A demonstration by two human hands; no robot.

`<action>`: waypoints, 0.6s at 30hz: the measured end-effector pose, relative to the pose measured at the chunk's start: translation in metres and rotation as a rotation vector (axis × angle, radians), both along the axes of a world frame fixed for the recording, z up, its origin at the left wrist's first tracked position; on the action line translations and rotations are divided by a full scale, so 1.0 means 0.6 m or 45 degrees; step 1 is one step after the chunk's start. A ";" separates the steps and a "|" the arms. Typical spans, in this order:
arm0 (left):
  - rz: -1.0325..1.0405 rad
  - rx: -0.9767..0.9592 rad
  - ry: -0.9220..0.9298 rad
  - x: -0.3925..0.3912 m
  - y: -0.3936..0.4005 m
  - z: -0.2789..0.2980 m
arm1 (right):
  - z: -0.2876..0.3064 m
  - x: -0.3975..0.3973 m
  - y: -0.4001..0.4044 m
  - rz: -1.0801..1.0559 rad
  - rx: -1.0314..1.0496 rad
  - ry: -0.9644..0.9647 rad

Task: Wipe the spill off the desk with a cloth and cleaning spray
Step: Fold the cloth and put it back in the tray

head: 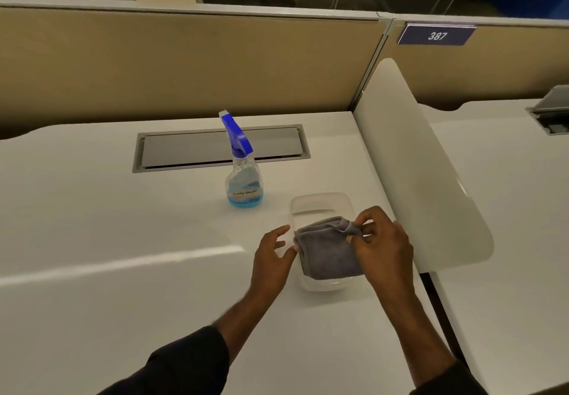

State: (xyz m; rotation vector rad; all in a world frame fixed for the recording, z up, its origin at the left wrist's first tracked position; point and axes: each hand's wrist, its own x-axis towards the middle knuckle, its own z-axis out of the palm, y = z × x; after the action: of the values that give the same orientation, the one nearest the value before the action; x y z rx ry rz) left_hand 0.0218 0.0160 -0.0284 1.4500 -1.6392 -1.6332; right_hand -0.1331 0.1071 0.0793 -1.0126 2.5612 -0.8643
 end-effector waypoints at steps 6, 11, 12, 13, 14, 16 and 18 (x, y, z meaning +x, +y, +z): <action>0.014 0.055 0.001 -0.006 0.013 -0.017 | -0.077 -0.013 -0.010 0.108 0.289 0.094; 0.020 0.032 0.023 -0.006 0.018 -0.022 | -0.117 -0.008 -0.028 0.356 0.581 0.381; 0.021 0.026 0.027 -0.006 0.018 -0.023 | -0.119 -0.007 -0.032 0.392 0.639 0.368; 0.018 0.023 0.027 -0.006 0.018 -0.024 | -0.120 -0.007 -0.034 0.408 0.680 0.349; 0.013 0.025 0.026 -0.006 0.018 -0.025 | -0.119 -0.007 -0.036 0.412 0.708 0.336; 0.004 0.041 0.023 -0.006 0.017 -0.023 | -0.115 -0.009 -0.038 0.410 0.742 0.400; -0.005 0.040 0.016 -0.005 0.016 -0.022 | -0.111 -0.011 -0.041 0.410 0.641 0.576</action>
State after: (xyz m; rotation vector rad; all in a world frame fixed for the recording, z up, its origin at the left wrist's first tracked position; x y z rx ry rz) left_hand 0.0190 0.0254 -0.0418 1.4491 -1.6175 -1.6740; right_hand -0.1396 0.0825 0.0126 -1.5068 2.6252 0.1117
